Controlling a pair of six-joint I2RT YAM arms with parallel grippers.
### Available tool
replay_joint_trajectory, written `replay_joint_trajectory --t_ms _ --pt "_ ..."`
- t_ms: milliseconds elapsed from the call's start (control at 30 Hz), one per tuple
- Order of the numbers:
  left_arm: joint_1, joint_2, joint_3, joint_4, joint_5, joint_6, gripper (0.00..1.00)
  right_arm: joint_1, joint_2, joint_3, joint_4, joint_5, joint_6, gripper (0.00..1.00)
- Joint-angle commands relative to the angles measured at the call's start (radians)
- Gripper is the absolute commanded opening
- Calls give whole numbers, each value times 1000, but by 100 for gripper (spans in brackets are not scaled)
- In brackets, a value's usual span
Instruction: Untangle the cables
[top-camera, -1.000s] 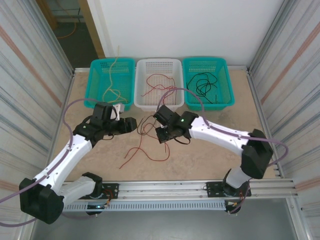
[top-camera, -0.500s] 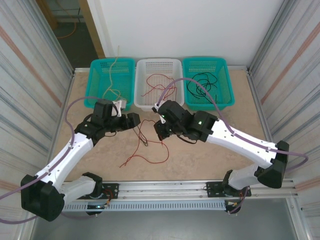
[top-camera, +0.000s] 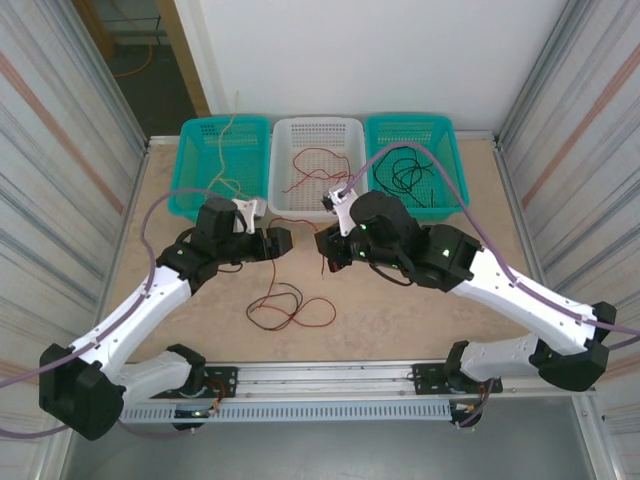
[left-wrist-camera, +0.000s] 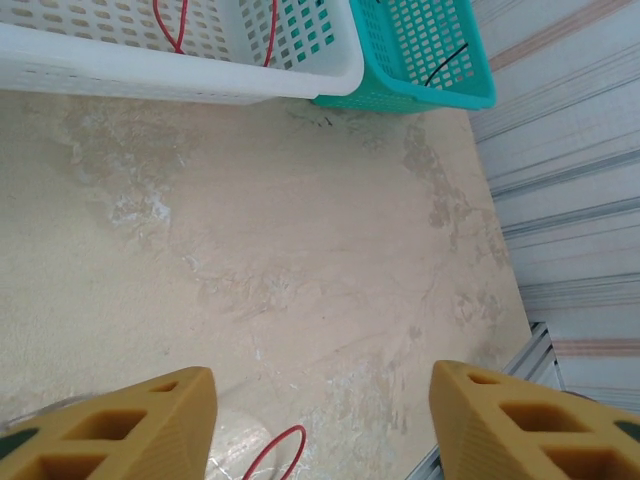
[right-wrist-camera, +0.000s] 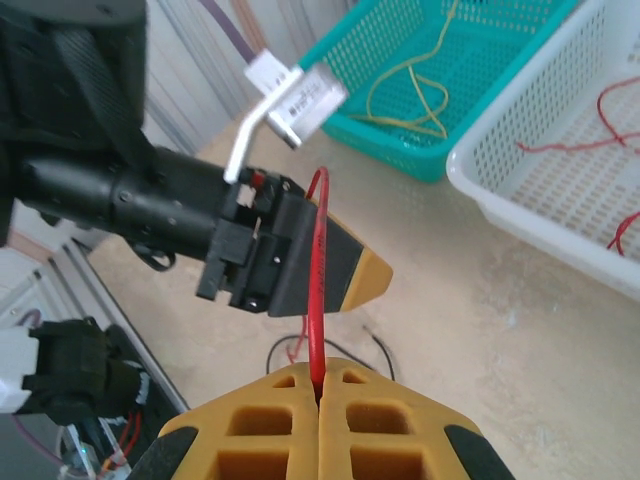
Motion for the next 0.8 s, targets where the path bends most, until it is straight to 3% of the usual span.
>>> replay_joint_trajectory --t_ms 0,200,300,367,500,567,633,767 --pt "-3 1 23 4 -19 19 51 7 -64 35 64 49 -39 2" --pt "-3 -10 13 33 2 2 35 -11 -106 34 88 66 -47 3" --pt "-3 -7 22 42 18 -11 10 -15 -108 33 94 61 -44 4" --pt "-3 -3 41 44 27 -21 0 -16 -108 31 93 68 -41 5" --pt "-3 -10 77 50 51 -23 0 -25 -109 21 85 101 -26 13" --pt "-4 -17 96 52 54 -33 0 -43 -108 9 81 99 -10 37" --pt "-1 -19 118 50 52 -44 0 -73 -101 6 55 112 18 48" --pt "7 7 204 -5 41 -46 0 -162 -105 -19 12 116 89 56"
